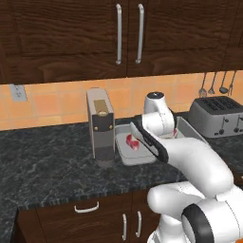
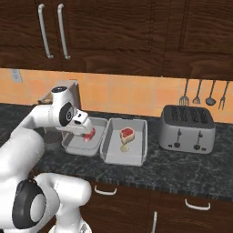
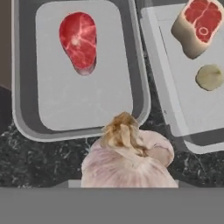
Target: Place one garlic and one steak in each tupperware on the nearby counter, to pack two identical lunches.
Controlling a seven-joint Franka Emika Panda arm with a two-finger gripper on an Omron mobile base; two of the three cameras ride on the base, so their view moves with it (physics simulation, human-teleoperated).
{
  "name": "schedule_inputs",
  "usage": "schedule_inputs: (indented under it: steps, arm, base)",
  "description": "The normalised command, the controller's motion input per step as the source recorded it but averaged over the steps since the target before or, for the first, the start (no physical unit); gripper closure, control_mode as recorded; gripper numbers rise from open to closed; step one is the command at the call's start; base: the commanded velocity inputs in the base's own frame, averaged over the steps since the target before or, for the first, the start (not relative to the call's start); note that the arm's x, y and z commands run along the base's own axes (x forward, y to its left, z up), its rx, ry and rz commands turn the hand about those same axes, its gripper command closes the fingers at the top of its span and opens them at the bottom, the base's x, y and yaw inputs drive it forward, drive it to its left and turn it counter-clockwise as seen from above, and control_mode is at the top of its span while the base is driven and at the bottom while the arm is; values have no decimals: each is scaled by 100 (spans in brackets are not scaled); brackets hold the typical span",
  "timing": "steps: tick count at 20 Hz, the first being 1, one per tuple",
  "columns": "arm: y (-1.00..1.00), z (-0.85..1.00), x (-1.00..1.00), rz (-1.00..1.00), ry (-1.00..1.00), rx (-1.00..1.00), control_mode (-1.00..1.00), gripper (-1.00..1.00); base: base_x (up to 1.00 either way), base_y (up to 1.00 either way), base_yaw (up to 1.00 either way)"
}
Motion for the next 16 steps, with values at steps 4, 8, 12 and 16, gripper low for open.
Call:
schedule_inputs:
  steps: [4, 8, 12, 16]
  arm:
    - [21, -35, 75, 0, 25, 8, -100, 100]
    - [3, -45, 88, 0, 12, 0, -100, 100]
    - [0, -65, 62, 0, 3, 0, -100, 100]
    - [6, -67, 31, 0, 1, 0, -100, 100]
  base:
    - [0, 0, 0]
    - [0, 0, 0]
    - [0, 0, 0]
    - [0, 0, 0]
